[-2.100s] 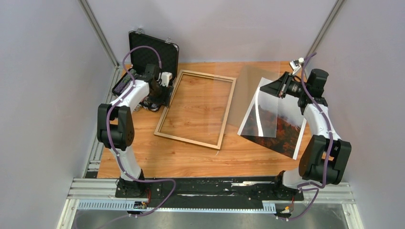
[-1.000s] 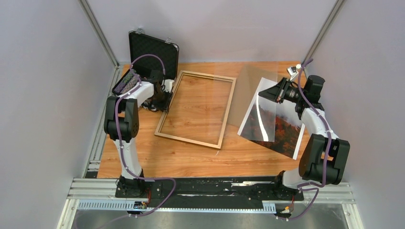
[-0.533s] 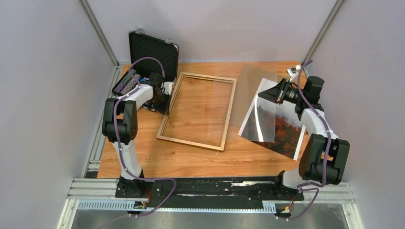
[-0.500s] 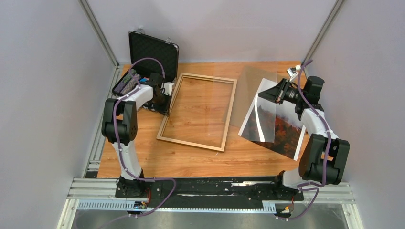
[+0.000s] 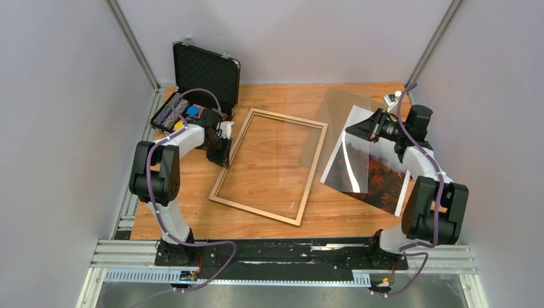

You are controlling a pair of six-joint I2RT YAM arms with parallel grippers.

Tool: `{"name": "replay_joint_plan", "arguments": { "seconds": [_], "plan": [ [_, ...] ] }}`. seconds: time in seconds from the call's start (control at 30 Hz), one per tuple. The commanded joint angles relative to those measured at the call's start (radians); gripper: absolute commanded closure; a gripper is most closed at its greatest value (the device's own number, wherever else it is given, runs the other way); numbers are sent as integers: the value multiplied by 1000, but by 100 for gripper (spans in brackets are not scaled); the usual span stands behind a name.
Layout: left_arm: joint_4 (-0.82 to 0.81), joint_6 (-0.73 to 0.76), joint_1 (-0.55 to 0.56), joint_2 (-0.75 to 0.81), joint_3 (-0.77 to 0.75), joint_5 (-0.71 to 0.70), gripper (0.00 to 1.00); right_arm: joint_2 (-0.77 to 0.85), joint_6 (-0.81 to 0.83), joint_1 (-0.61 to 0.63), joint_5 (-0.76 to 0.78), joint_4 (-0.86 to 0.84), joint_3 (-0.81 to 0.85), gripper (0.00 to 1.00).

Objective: Put the photo into the frame

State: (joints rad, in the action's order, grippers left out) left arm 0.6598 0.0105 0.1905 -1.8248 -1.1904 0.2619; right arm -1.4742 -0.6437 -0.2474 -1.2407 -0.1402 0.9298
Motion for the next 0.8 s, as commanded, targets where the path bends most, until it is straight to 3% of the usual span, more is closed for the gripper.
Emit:
{"name": "replay_joint_plan", "arguments": {
  "seconds": [0.0,0.13,0.5,0.77],
  "plan": [
    [-9,-77,6,35,30,36,84,-18,30,10,-5,-56,-6,100],
    [-22,-119,7,13,30,40,100,-28,58,10,-1,-27,7,100],
    [-106,-266,6,3,68,45,100,-83,111,4,-57,26,72,100],
    [-172,-396,8,25,138,46,100,-122,59,-1,-75,1,81,100]
  ]
}}
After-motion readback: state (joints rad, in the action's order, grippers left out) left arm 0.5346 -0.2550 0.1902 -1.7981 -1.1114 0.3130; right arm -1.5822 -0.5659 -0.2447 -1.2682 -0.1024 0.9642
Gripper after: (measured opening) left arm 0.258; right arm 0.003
